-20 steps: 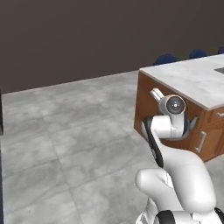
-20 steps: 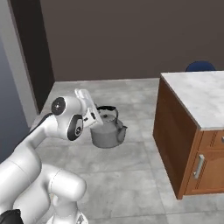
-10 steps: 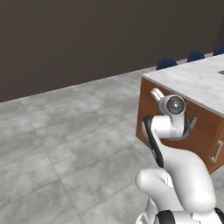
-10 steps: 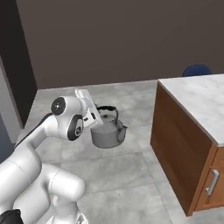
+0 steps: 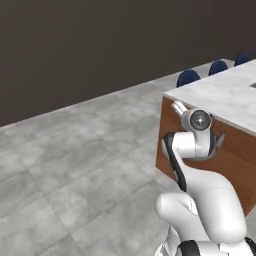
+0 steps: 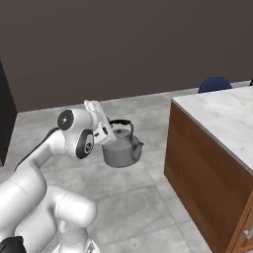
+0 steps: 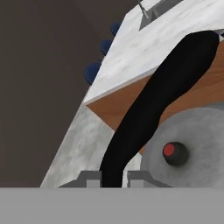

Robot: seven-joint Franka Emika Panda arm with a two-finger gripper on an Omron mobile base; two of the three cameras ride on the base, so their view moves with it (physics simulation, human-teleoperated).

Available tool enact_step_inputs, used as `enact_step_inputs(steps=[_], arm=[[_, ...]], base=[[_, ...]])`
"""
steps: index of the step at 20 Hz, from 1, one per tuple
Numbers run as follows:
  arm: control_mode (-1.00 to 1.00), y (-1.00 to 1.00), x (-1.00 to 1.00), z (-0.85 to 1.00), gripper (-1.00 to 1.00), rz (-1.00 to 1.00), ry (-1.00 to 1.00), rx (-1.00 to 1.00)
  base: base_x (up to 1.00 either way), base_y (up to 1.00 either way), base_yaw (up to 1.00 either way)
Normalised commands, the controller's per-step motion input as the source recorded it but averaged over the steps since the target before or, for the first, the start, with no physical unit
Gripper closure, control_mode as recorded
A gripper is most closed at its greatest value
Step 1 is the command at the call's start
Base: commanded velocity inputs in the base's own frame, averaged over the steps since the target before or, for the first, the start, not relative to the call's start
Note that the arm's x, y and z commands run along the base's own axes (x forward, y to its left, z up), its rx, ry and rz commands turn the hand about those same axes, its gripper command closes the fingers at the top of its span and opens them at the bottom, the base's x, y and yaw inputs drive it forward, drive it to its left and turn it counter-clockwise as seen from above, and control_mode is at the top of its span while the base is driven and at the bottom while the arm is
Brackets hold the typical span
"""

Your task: The kettle is done boiling. Turn off the stove, then wait for 300 timesteps before moving the kettle to the dining table.

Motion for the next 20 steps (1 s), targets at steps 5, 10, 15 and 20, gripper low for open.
enact_step_inputs(steps=[5,10,15,20], arm=[[1.00,0.00,0.00,0.00,1.00,0.00,0.00,0.00],[1.00,0.00,0.00,0.00,1.00,0.00,0.00,0.00],[1.00,0.00,0.00,0.00,1.00,0.00,0.00,0.00],[1.00,0.00,0.00,0.00,1.00,0.00,0.00,0.00]], base=[[0.56,0.54,-0.30],[0.53,0.52,-0.30],[0.52,0.53,-0.30],[0.52,0.51,-0.31]])
